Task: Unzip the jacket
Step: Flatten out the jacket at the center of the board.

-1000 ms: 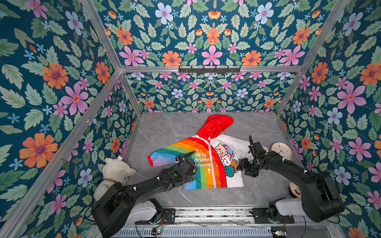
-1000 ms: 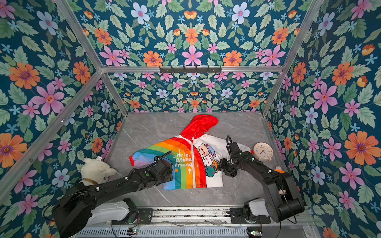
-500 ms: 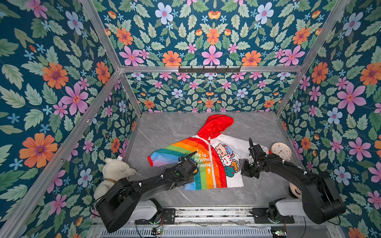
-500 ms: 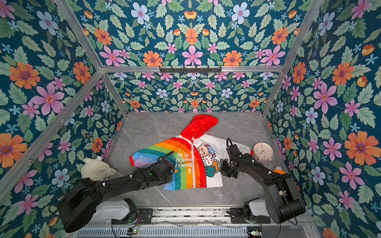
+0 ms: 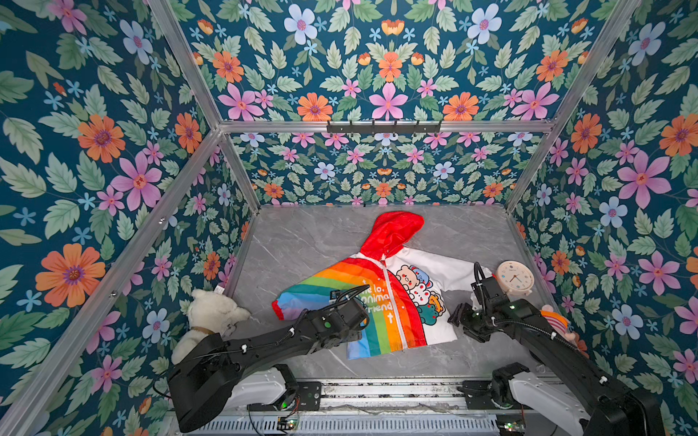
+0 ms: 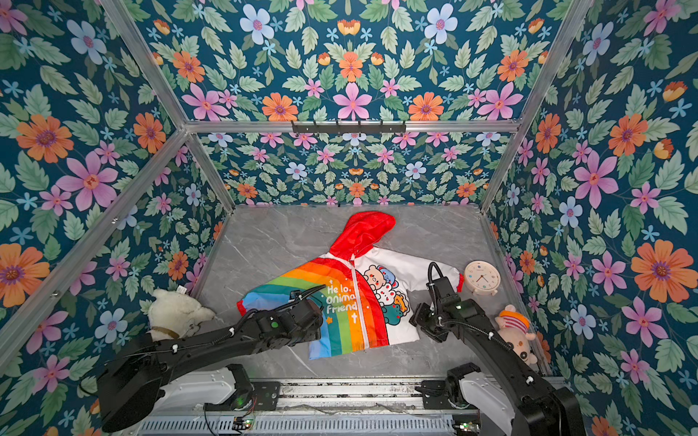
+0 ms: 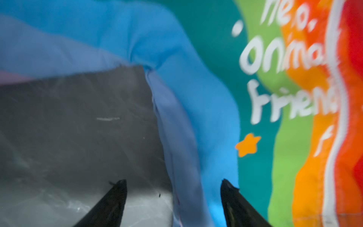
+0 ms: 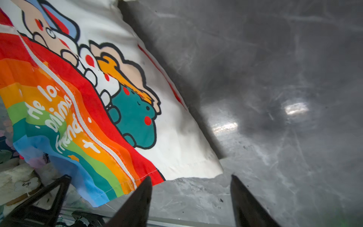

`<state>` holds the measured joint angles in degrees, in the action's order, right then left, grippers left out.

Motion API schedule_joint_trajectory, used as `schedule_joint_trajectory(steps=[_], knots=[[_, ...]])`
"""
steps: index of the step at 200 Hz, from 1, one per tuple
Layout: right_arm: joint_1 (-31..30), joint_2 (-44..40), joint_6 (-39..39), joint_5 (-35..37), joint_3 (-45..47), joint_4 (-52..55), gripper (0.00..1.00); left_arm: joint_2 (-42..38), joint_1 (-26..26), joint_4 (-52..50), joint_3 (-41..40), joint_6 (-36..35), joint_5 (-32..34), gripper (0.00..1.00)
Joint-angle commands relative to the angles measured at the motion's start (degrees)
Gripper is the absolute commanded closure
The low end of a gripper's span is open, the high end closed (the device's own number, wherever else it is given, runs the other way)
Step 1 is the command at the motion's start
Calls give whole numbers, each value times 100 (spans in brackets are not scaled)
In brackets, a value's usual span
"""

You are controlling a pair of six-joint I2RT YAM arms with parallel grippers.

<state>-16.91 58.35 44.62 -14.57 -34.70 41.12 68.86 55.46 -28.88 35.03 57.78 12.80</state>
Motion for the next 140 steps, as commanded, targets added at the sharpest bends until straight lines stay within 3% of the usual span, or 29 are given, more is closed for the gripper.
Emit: schedule_joint_trajectory(steps=[1,40,72,108,140], knots=[[116,585,-395,-11,-243,-457,36,50,-229,-350,404,-498,494,17],[317,2115,-1022,-872,-837,-1165,32,349,-946,-33,1017,-1406,394,13],[315,2891,-1039,-308,-1144,-908,40,629,-1441,353,1315,-1970,61,12],[270,2829,-792,-266,-836,-983,75,1194,-1584,632,1907,-2571,-162,10],[-137,2300,-301,-270,-301,-1091,94,2006,-1668,801,2716,-3102,-268,8]])
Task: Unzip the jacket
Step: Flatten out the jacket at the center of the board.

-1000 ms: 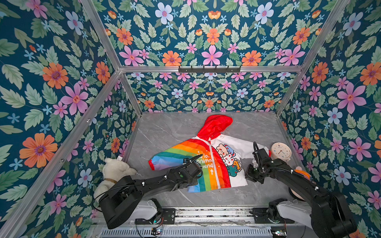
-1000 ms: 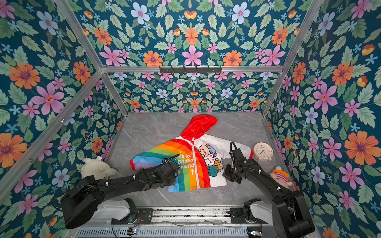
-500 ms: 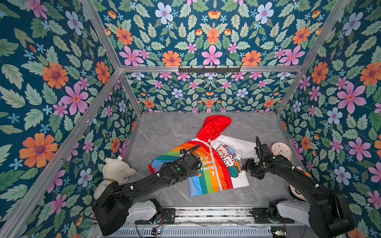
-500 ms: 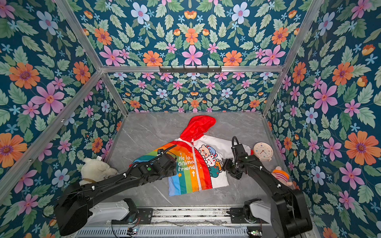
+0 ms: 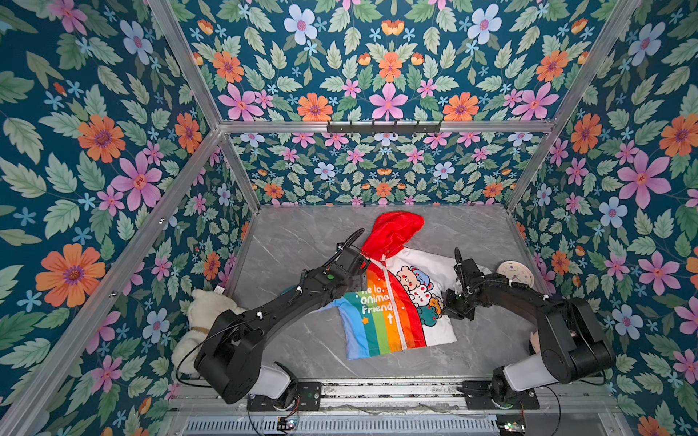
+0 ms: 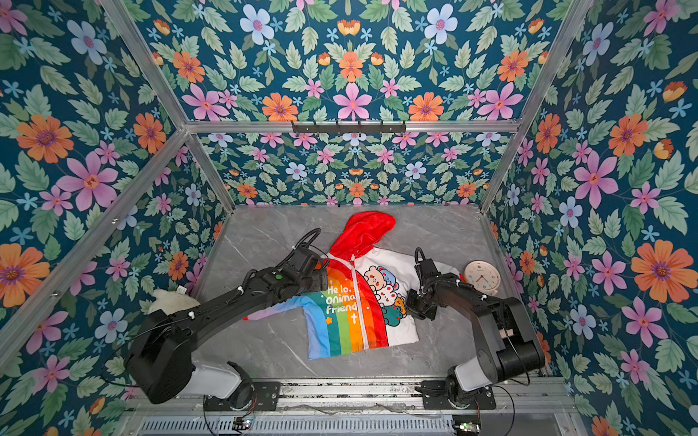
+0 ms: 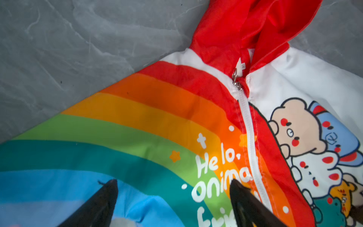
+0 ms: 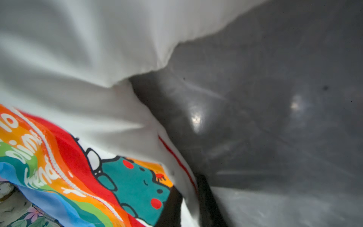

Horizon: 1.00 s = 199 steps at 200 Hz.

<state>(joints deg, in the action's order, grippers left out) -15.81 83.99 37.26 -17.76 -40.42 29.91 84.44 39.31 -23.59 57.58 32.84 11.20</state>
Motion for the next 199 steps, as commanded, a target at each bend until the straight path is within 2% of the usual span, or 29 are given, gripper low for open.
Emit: schedule_joint_trajectory(steps=[1,11,33,40,57,68,77,106,140,151,185,199], knots=[[-264,-284,456,47,290,27,95,480,-58,274,476,-619,-104,7],[-450,-467,649,44,448,17,100,769,-96,272,800,-779,-116,7],[-958,-952,1073,238,697,148,100,1433,-144,216,1547,-1124,-100,8],[-1071,-1107,1182,300,757,180,91,1639,-143,193,1782,-1220,-107,11],[-1107,-1583,1247,504,832,286,61,2120,-136,163,2398,-1478,-259,16],[-1069,-1848,1219,918,769,434,50,2413,-121,174,2794,-1650,-397,18],[-905,-1972,1137,1041,640,609,46,2696,-69,118,3146,-1807,-428,20],[274,-1960,733,160,350,395,45,3460,176,-39,4270,-2233,-380,25],[1065,-1196,536,-1089,-126,-355,47,4357,362,-180,5625,-2510,-351,28],[1205,-890,596,-1375,-214,-611,48,4635,390,-189,6003,-2608,-338,28],[1220,-138,652,-1487,-576,-845,50,5334,496,-99,6862,-2910,-251,27],[1217,127,654,-1575,-645,-917,51,5566,537,-68,7102,-3099,-205,19]])
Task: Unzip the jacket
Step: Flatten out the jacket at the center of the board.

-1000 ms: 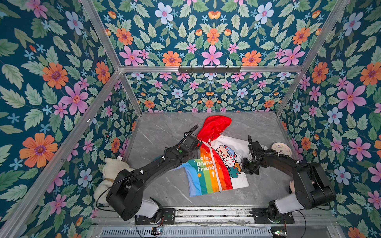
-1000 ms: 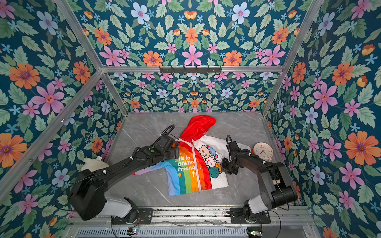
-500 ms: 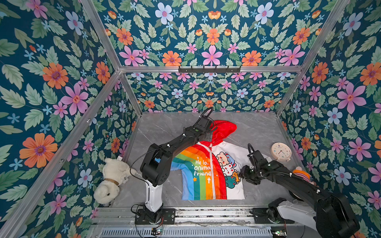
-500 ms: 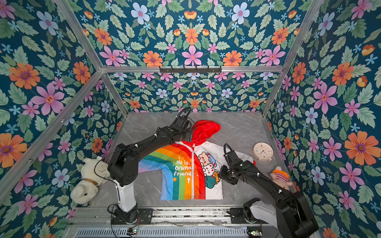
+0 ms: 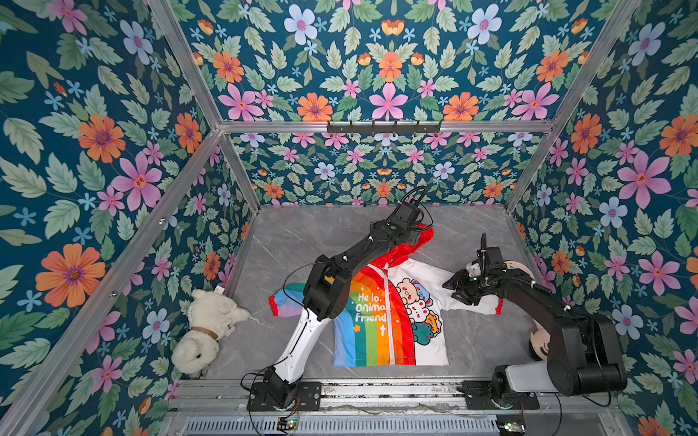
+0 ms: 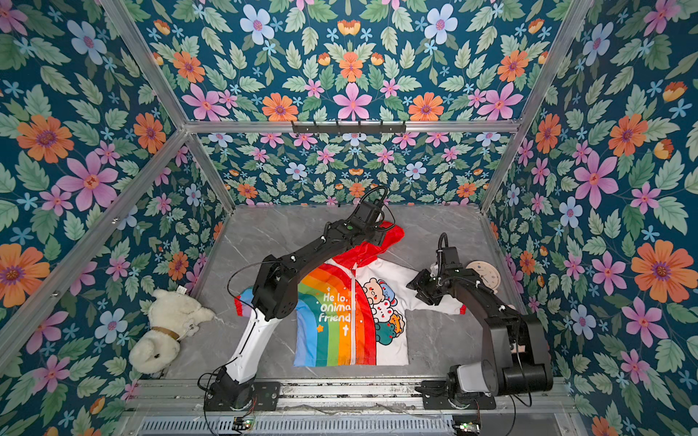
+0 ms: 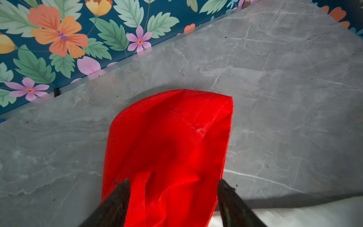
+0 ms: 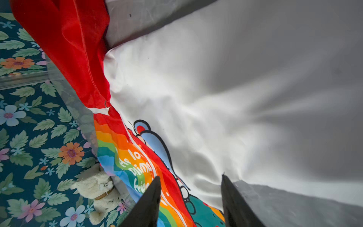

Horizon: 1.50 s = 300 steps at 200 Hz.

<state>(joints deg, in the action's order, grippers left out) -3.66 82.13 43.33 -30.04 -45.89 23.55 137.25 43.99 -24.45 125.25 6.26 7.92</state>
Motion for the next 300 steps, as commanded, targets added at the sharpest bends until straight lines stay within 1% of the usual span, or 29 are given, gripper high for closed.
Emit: schedule_joint_trajectory(steps=[1,9,24,28,48,68,83,105,121,128,143,169,185,203,215,221,236,260,266,271,276,283,292,293,300], knots=[[4,330,45,-346,-101,-281,51,303,77,22,352,-459,127,18],[5,453,36,-353,-146,-264,51,410,99,51,440,-578,195,11],[4,603,2,-344,-175,-265,51,574,141,134,541,-740,382,2],[6,621,-4,-338,-183,-261,51,617,152,156,564,-778,438,1],[1,729,-27,-310,-184,-290,51,836,214,276,713,-1038,812,1],[1,785,-26,-309,-184,-309,51,1066,274,439,878,-1273,1480,1],[-3,811,-43,-275,-171,-308,51,1179,279,541,968,-1395,1772,1],[5,869,-78,-216,-184,-302,51,1307,284,676,1030,-1567,2168,8],[2,917,-79,-197,-168,-298,51,1345,285,739,1028,-1656,2335,13],[6,923,-85,-195,-166,-308,51,1357,279,756,1028,-1693,2412,17],[6,945,-92,-162,-151,-309,51,1358,277,811,1028,-1712,2574,29],[1,954,-130,-48,-174,-240,52,1287,255,845,1053,-1701,2684,56],[4,946,-156,77,-166,-185,52,1187,229,817,1063,-1657,2754,69],[2,959,-154,244,-157,-117,52,1000,164,711,1054,-1472,2618,82],[6,989,-163,360,-174,-40,53,844,95,612,1041,-1307,2467,92],[6,998,-160,414,-170,-12,53,757,62,576,1024,-1248,2409,96],[-2,999,-172,536,-174,60,53,556,-38,507,947,-1124,2288,100],[1,989,-184,614,-184,114,53,224,-239,497,669,-934,2079,100],[6,973,-185,605,-184,123,54,163,-301,452,630,-850,1931,100],[4,951,-201,589,-184,111,54,122,-354,398,597,-788,1671,100],[-3,918,-221,560,-184,79,54,59,-406,361,559,-745,1333,92],[-12,862,-261,485,-176,12,53,-24,-442,376,436,-724,916,79],[-21,741,-309,357,-158,-102,53,-122,-452,479,235,-831,414,57],[-21,725,-313,345,-153,-116,53,-122,-448,486,218,-838,360,52],[-29,611,-347,250,-135,-225,52,-143,-444,495,168,-909,54,41]])
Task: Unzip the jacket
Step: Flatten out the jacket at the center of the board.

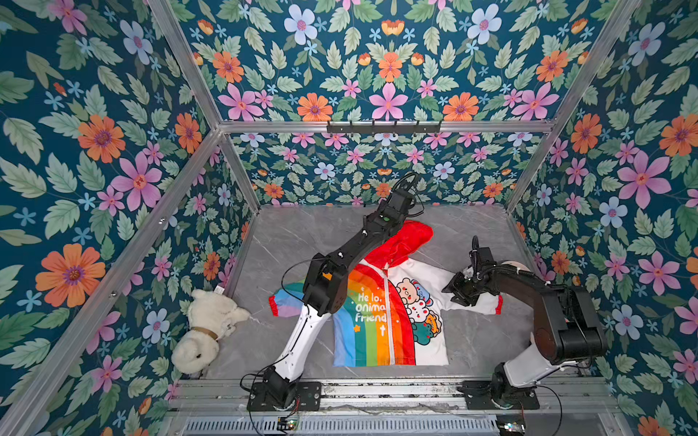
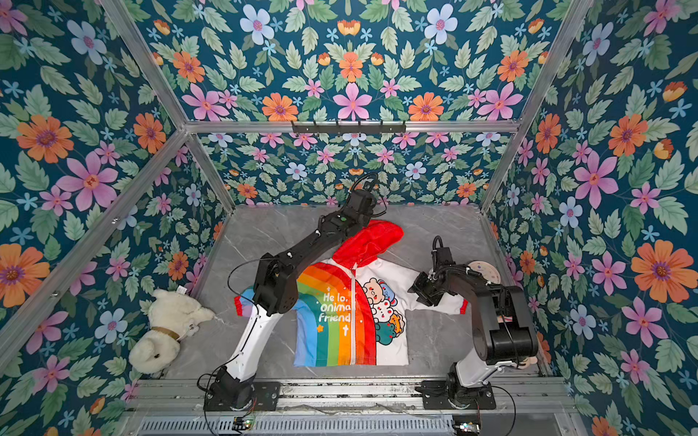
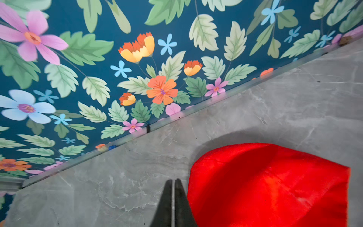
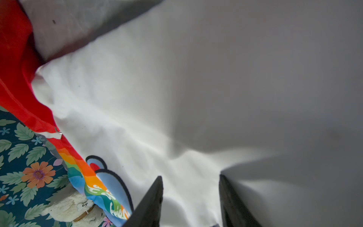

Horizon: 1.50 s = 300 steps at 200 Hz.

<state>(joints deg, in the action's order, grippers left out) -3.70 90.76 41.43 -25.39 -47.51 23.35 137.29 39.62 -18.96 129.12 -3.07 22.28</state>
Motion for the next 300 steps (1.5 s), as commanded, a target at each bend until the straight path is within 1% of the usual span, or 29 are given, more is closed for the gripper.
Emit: schedule_joint_trajectory(steps=[1,7,23,36,50,70,87,98,119,145,155,173,184,196,200,216,233,246,258,280,300], knots=[[-25,-270,-163,-231,33,-225,52,-140,-11,-59,-220,16,-1414,40],[-42,-395,-217,-307,55,-338,51,-107,-7,-104,-180,-7,-1616,35],[-146,-740,-404,-343,93,-608,50,48,-7,-189,-75,-27,-2040,28],[-245,-1001,-524,-230,95,-720,48,200,23,-167,-16,-27,-2166,23],[-295,-1200,-575,-133,91,-783,48,412,76,-137,144,-60,-1986,19],[-299,-1428,-575,81,137,-807,48,757,170,-112,492,-166,-1656,9],[-302,-1484,-570,291,110,-658,49,1005,230,-5,671,-252,-1382,5],[-299,-1498,-566,355,110,-609,49,1133,267,50,770,-297,-1315,2],[-301,-1465,-548,400,128,-563,50,1262,309,131,817,-329,-1394,1],[-301,-1358,-539,385,119,-577,50,1390,354,189,817,-443,-1185,1],[-305,-1302,-522,378,111,-580,50,1442,374,200,814,-512,-976,1],[-304,-1203,-514,376,112,-593,50,1533,420,308,817,-739,-329,1],[-305,-1121,-500,415,104,-571,50,1576,459,389,810,-884,11,7],[-304,-1009,-474,452,92,-546,50,1601,477,456,817,-1020,243,18],[-305,-965,-466,467,91,-543,51,1615,481,470,817,-1039,307,22],[-302,-748,-413,512,32,-480,51,1586,489,522,817,-1056,463,47],[-301,-478,-335,588,-51,-376,54,1471,509,560,817,-1076,543,68],[-300,-253,-272,677,-113,-272,59,1366,528,593,812,-1095,629,87],[-300,-40,-219,739,-169,-194,64,1240,530,613,793,-1038,682,100],[-301,215,-117,893,-188,-84,70,948,491,640,671,-959,775,100],[-304,293,-66,1037,-161,-19,73,631,412,623,417,-845,597,100]])
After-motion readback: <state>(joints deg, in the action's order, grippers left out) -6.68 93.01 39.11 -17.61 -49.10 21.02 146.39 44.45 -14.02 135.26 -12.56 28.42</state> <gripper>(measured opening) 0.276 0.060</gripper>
